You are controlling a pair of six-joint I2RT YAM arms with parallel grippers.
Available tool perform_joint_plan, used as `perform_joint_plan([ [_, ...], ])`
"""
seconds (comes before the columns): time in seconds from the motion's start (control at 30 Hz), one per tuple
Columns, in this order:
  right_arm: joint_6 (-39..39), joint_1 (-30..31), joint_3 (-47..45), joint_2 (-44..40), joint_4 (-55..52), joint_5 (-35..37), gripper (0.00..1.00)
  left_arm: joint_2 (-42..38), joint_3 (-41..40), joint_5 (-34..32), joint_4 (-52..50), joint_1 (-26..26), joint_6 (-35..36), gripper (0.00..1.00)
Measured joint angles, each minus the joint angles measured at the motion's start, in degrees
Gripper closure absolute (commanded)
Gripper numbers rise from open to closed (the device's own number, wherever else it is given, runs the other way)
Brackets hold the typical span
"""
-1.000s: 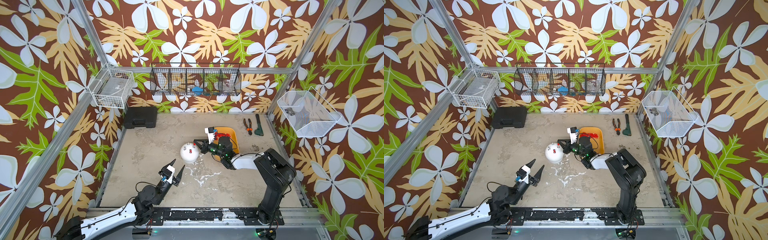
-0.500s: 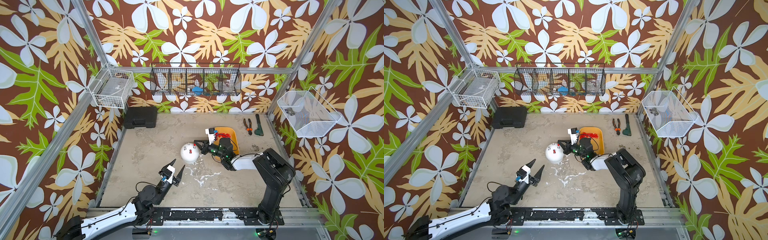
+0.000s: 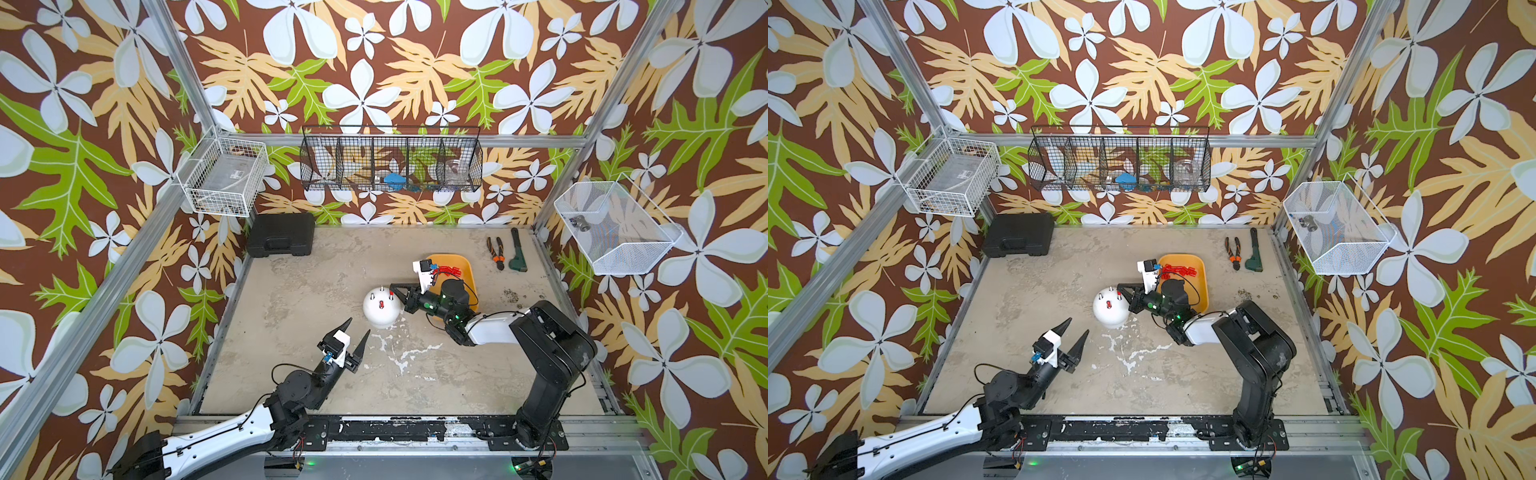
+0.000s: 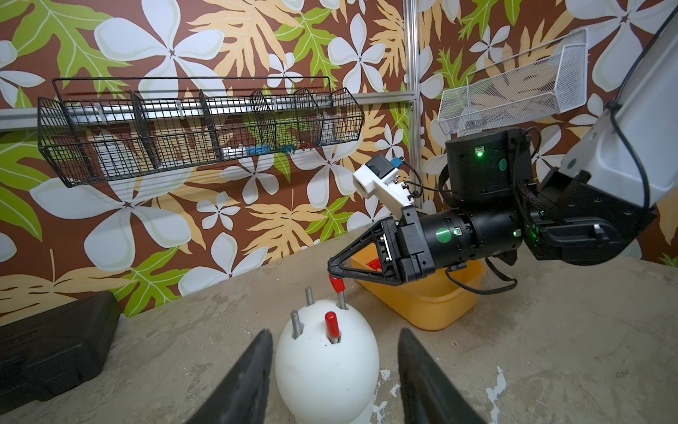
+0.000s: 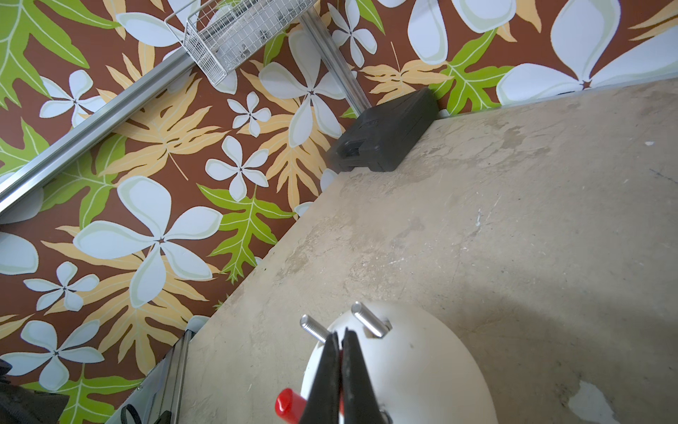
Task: Cover the protruding screws with screw protection sleeves
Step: Attach the screw protection sleeve to the screw.
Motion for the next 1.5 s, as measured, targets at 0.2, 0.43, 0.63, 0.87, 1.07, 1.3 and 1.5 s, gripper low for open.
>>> perform_joint_plan([
  [0.2,-0.68,0.0,-0.7,-0.35,0.61,0.15,1.0,0.28,0.0,0.15,0.0,0.0,0.0,0.44],
  [0.43,-1.16,0.0,-1.92,-0.81,1.66,0.15,1.0,0.55,0.0,0.17,0.02,0.0,0.0,0.44],
  [0.63,-1.29,0.07,-2.62,-0.55,2.99,0.2,1.0,0.66,0.0,0.17,0.04,0.0,0.0,0.44],
  [0.87,-2.58,0.07,-6.12,-0.55,8.07,0.2,1.0,0.76,0.0,0.2,0.07,0.0,0.02,0.44],
  [1.07,-3.91,0.26,-8.74,-0.5,12.07,0.17,1.0,0.92,0.0,0.22,0.09,0.0,0.02,0.44],
  [1.3,-4.81,0.26,-10.73,-1.38,14.23,0.17,1.0,0.98,0.0,0.35,0.11,0.0,0.02,0.44],
  [1.5,-5.6,0.26,-11.43,-1.88,14.38,0.22,1.0,1.07,0.0,0.35,0.24,0.0,0.02,0.44],
])
